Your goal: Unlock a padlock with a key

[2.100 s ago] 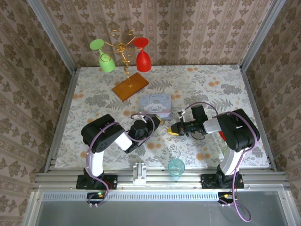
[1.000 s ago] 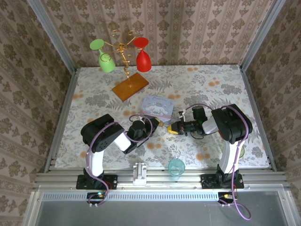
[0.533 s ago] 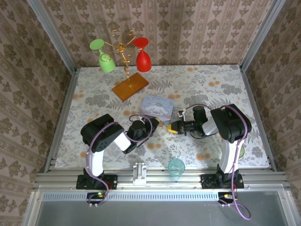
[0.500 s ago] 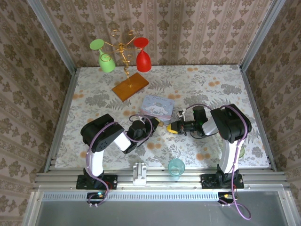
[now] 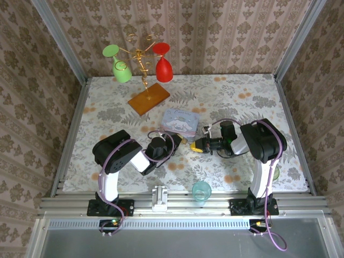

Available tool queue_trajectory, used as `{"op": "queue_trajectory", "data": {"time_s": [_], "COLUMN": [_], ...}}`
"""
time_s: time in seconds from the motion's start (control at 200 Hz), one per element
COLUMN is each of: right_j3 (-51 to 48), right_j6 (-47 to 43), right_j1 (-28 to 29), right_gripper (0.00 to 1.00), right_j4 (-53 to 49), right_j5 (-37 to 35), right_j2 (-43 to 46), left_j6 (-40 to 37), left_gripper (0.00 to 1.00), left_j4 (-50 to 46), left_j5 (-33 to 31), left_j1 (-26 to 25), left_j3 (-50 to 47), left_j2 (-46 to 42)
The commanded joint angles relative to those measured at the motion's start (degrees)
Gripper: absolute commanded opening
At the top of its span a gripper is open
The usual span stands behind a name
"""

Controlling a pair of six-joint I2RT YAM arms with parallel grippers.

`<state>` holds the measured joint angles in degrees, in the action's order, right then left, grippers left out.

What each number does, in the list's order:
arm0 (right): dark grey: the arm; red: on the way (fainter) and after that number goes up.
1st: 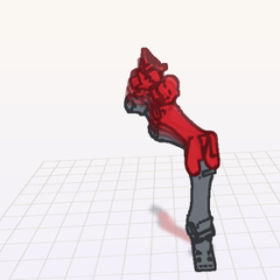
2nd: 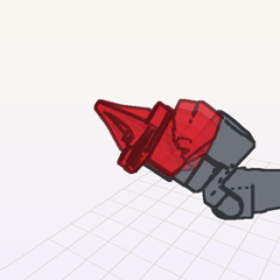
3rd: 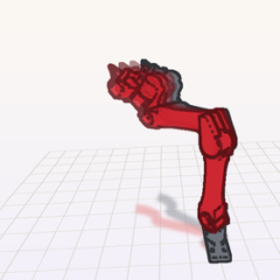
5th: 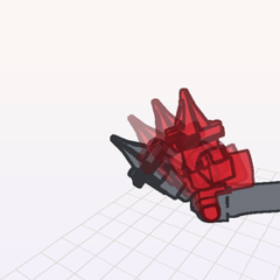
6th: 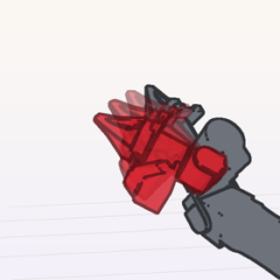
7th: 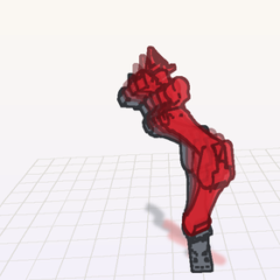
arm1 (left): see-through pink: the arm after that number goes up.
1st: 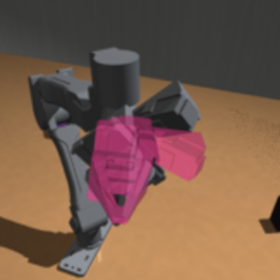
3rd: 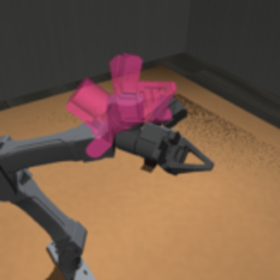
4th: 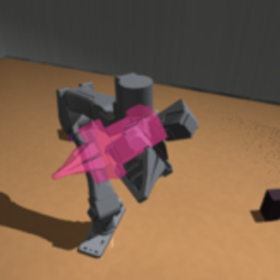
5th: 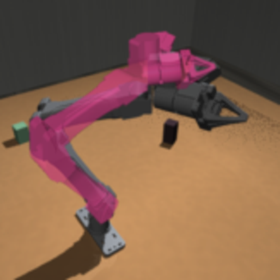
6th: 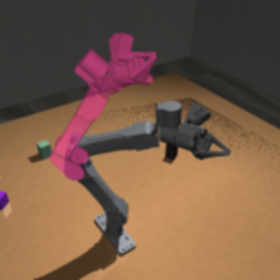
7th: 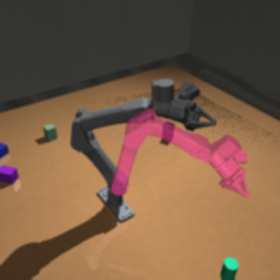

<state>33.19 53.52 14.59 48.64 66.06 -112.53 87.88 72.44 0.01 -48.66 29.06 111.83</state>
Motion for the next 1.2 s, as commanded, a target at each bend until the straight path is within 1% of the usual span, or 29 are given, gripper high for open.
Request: {"op": "queue_trajectory", "data": {"time_s": [0.0, 0.095, 0.175, 0.375, 0.5, 0.565, 0.71, 0.83, 0.875, 1.04, 1.19], "right_j3": [2.06, 2.25, 2.16, 2.32, 4.17, 4.82, 6.03, 7.77, 7.39, 8.55, 7.91], "right_j6": [2.42, 3.02, 2.05, 1.85, -3.35, -5.23, -5.46, -10.82, -10.33, -8.86, -7.59], "right_j1": [1.56, 1.95, 1.51, -1.8, -2.34, -2.65, -2.66, -4.31, -5.09, -4.66, -2.35], "right_gripper": [0.0, 0.0, 0.0, 0.0, 0.0, 0.0, 0.0, 0.0, 0.0, 0.0, 0.0], "right_j4": [5.21, 6.02, 4.42, 2.77, -6.21, -9.3, -11.29, -20.22, -19.61, -19.75, -19.37], "right_j5": [1.26, 1.42, 0.82, 0.53, 0.31, 0.43, 0.89, 0.6, 0.65, 0.63, -0.38], "right_j2": [-2.42, -3.13, -3.13, -3.62, -2.51, -1.67, -0.83, -0.2, 0.1, -0.01, 0.54], "left_j6": [1.08, 0.91, 0.98, 2.15, 2.0, 2.04, 1.79, 1.7, 1.16, 1.38, 1.23], "left_gripper": [0.0, 0.0, 0.0, 0.0, 0.0, 0.0, 0.0, 0.0, 0.0, 0.0, 0.0], "left_j4": [2.48, 2.53, 2.45, 2.5, 2.52, 2.49, 2.61, 2.56, 2.53, 2.39, 2.52], "left_j5": [2.27, 2.23, 2.27, 3.07, 3.48, 3.74, 3.74, 4.12, 4.25, 4.91, 4.74], "left_j1": [-1.47, -2.12, -2.65, -3.15, -3.09, -3.24, -3.54, -3.62, -3.58, -3.58, -4.03], "left_j3": [2.2, 2.73, 2.93, 1.78, 0.92, 0.99, 1.58, 2.14, 2.08, 2.11, 3.01], "left_j2": [1.44, 1.28, 1.02, 1.05, 0.62, 0.76, 1.32, 1.07, 0.88, 2.08, 3.46]}}
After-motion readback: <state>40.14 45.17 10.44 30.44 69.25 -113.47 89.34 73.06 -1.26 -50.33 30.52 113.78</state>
